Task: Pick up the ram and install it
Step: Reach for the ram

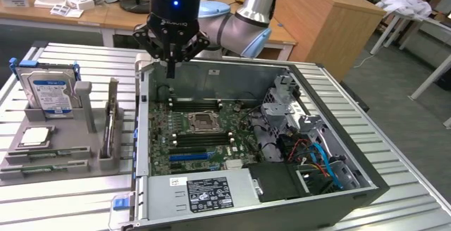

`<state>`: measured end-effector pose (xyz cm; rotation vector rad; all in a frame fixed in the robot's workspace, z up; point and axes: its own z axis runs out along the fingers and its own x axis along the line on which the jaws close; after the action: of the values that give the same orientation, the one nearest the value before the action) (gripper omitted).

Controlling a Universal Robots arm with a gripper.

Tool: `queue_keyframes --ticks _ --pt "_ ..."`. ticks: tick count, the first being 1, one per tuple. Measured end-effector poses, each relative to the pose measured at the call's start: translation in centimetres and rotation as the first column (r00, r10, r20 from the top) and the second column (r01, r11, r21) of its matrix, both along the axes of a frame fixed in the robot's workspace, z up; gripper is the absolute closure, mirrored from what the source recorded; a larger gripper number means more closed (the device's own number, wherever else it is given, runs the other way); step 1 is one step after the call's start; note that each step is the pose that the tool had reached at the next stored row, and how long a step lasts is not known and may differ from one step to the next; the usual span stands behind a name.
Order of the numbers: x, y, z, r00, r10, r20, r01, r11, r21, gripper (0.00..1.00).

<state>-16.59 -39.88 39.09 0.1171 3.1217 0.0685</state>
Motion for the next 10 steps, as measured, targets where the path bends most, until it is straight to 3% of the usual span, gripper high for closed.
queue_keyframes --ticks 10 --pt "-1.2 0.00 -0.11 0.9999 0.000 -0.0129 0.000 1.0000 0.0001 0.89"
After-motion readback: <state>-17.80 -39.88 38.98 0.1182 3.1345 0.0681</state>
